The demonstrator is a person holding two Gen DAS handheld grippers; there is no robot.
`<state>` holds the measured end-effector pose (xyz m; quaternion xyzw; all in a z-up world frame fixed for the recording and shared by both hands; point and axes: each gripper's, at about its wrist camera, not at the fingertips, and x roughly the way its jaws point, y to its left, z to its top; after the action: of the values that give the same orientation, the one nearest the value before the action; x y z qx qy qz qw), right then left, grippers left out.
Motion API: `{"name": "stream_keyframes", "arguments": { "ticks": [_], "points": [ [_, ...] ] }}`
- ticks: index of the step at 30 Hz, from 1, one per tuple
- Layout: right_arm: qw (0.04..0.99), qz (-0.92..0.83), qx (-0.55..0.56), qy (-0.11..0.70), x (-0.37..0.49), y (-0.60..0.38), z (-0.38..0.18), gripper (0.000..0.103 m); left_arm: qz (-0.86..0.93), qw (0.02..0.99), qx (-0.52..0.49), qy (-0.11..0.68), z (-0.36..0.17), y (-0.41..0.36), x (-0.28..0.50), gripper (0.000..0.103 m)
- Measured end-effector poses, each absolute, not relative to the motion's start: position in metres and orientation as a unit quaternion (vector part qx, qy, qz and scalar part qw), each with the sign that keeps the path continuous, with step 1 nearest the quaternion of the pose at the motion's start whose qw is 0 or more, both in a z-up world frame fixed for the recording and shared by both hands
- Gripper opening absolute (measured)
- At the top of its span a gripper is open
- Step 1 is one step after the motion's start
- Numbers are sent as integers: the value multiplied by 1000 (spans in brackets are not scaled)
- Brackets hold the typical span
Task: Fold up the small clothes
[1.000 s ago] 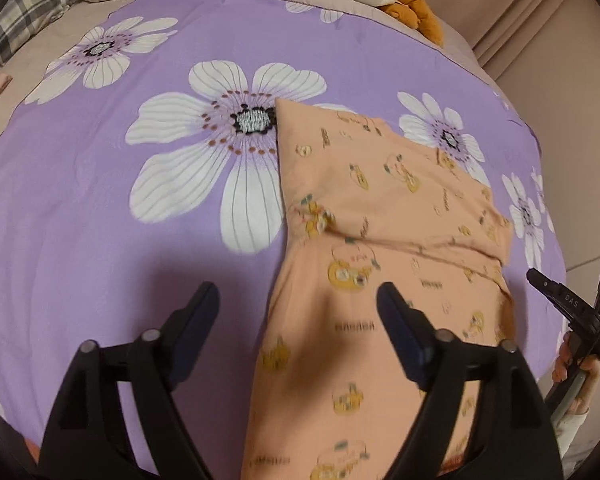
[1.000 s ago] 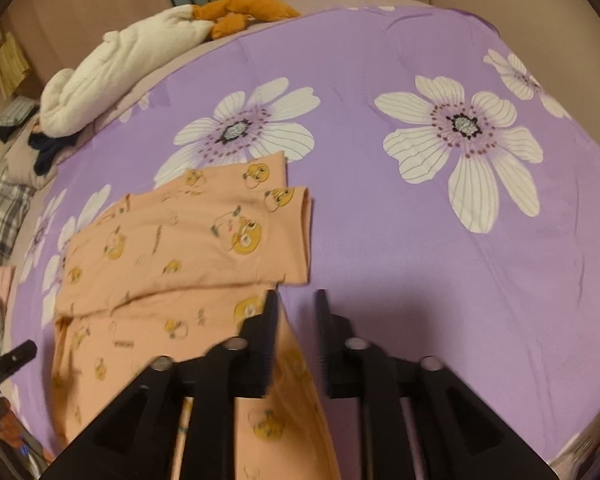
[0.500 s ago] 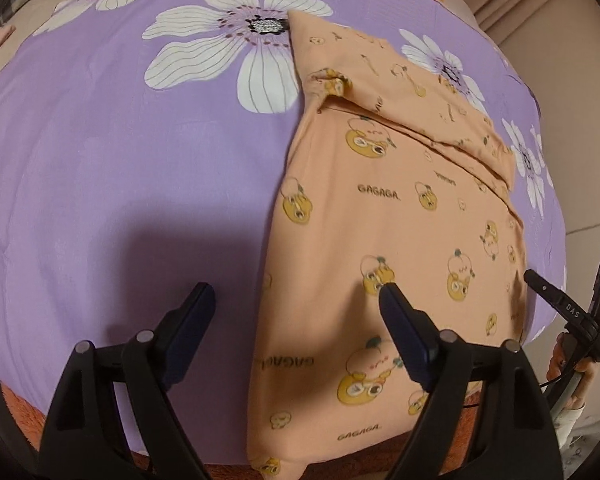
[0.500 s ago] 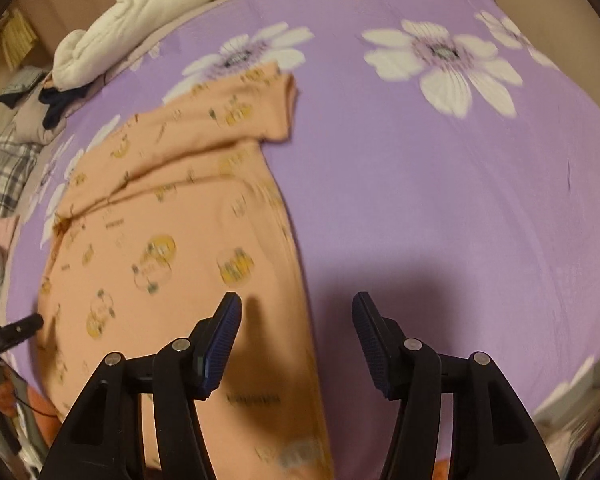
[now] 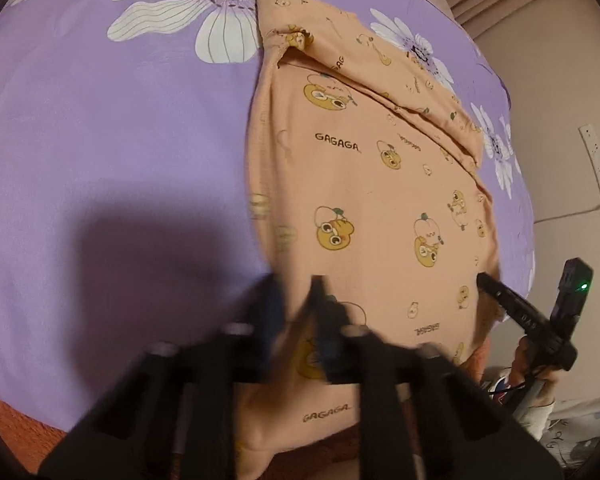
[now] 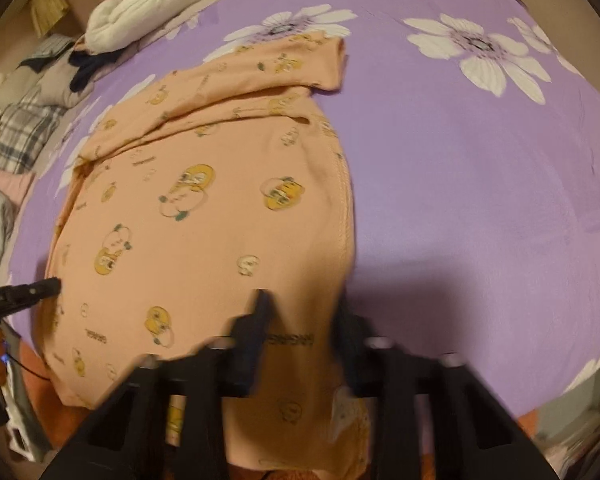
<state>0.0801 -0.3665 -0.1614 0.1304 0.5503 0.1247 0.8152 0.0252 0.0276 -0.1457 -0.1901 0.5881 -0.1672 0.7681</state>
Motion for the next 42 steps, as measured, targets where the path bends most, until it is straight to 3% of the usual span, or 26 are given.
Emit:
{"name": "stream_keyframes", "arguments": {
  "ticks": [1,15,28,38,40,42],
  "points": [
    [813,130,135,552,82,-366,-161,6,-164,769,-196,586,-145,28,25,6],
    [850,153,200,463,119,-390,-102,5,-174,819,-186,514,-87,34,53,6],
    [832,107,205,504,186,-383,-154,5,-144,815,-168,535,-122,29,132,8],
    [826,105,208,513,182,-388,-163,6,-155,805,-169,548,-132,34,131,11],
    [827,102,202,515,177,-391,-159,17,-159,805,-166,548,-125,35,124,18],
    [828,91,198,517,168,-397,-155,56,-158,812,-156,540,-116,39,114,36]
  ]
}}
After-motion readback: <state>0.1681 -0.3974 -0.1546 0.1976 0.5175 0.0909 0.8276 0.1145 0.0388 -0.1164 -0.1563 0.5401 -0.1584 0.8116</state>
